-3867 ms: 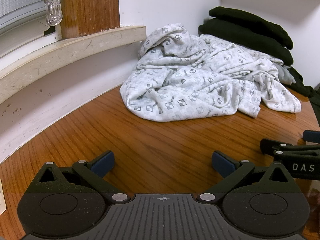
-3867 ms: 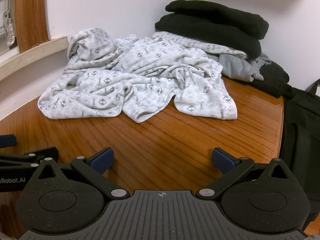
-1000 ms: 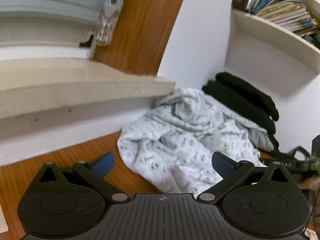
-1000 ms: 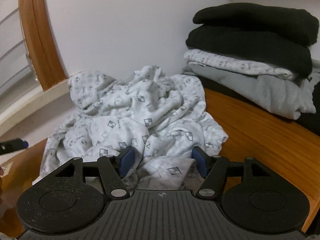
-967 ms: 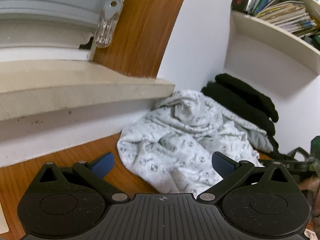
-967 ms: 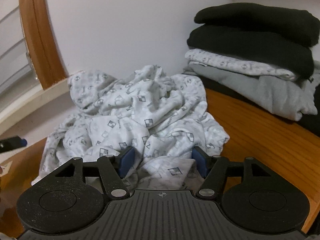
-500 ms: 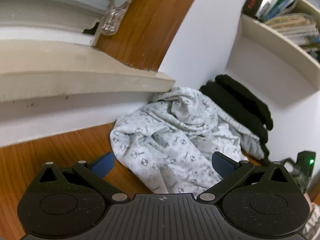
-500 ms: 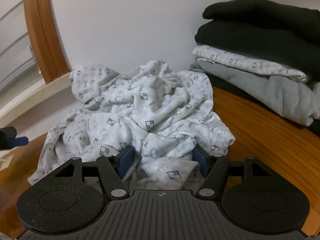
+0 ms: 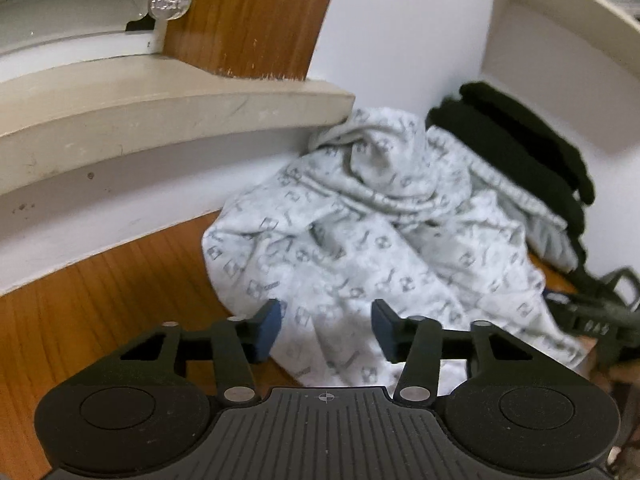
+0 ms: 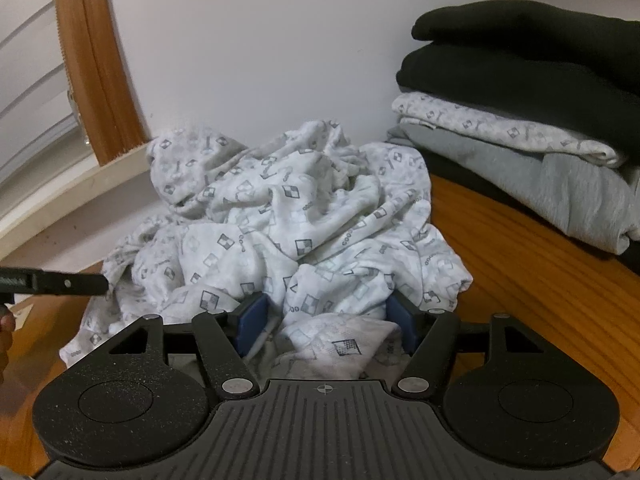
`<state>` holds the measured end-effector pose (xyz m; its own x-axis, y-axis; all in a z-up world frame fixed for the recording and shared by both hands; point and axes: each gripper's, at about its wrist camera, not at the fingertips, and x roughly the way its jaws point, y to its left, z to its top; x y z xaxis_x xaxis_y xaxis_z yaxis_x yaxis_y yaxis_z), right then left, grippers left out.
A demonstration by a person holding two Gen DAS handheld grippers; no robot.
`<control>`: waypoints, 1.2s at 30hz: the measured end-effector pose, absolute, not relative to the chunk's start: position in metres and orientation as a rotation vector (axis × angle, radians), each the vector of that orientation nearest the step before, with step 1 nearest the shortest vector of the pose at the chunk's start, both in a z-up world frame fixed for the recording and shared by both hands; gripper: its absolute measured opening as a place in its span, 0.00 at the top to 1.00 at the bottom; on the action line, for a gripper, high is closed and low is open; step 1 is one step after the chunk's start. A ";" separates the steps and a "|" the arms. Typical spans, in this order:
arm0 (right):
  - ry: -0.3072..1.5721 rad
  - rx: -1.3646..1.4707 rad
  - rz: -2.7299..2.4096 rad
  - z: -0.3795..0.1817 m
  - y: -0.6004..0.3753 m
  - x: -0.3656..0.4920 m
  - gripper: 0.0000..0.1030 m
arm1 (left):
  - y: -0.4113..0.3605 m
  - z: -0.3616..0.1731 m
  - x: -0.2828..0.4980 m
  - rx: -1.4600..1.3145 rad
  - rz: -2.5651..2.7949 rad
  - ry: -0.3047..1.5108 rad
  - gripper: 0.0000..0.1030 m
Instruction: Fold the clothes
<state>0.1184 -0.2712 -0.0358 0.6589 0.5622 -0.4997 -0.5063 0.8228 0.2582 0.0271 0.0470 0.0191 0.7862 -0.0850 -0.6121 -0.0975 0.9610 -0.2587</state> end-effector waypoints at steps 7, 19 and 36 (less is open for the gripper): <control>0.599 0.083 0.609 -0.036 -0.269 0.117 0.33 | 0.044 0.017 0.017 -0.204 0.045 0.693 0.96; 0.600 0.075 0.616 -0.036 -0.267 0.117 0.30 | 0.094 0.036 -0.048 -0.293 -0.002 0.547 0.98; 0.600 0.066 0.607 -0.036 -0.264 0.114 0.30 | 0.078 0.037 -0.044 -0.255 -0.073 0.559 0.89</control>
<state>0.1135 -0.2640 -0.0362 0.6571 0.5545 -0.5107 -0.5172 0.8245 0.2297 -0.0445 0.0782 0.0368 0.8461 -0.1377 -0.5150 -0.0005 0.9658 -0.2592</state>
